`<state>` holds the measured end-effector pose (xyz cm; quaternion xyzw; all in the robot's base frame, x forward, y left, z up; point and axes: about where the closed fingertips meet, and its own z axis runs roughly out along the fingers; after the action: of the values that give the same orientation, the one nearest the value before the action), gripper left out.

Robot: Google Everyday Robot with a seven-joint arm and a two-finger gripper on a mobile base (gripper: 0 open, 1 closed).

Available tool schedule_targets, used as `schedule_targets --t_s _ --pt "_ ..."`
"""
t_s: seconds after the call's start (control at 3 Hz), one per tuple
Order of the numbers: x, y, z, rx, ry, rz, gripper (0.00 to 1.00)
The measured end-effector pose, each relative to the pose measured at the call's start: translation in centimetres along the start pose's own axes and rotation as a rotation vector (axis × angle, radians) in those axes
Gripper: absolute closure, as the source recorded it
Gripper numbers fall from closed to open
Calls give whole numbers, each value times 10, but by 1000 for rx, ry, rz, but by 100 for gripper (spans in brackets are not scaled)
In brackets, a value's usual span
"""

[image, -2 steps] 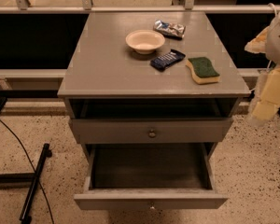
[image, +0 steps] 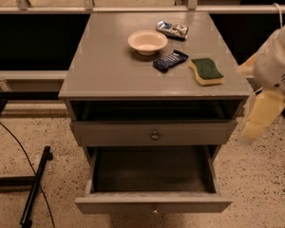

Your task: Close middle drawer

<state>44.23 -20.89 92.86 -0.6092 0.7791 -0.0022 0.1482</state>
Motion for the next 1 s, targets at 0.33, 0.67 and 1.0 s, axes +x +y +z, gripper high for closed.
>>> schedule_targets --t_s 0.33,0.67,1.0 --pt "-8 37 67 -79 -125 -43 0" --pt "7 65 93 -84 -219 -24 0" --pt "7 65 93 -83 -220 -22 0"
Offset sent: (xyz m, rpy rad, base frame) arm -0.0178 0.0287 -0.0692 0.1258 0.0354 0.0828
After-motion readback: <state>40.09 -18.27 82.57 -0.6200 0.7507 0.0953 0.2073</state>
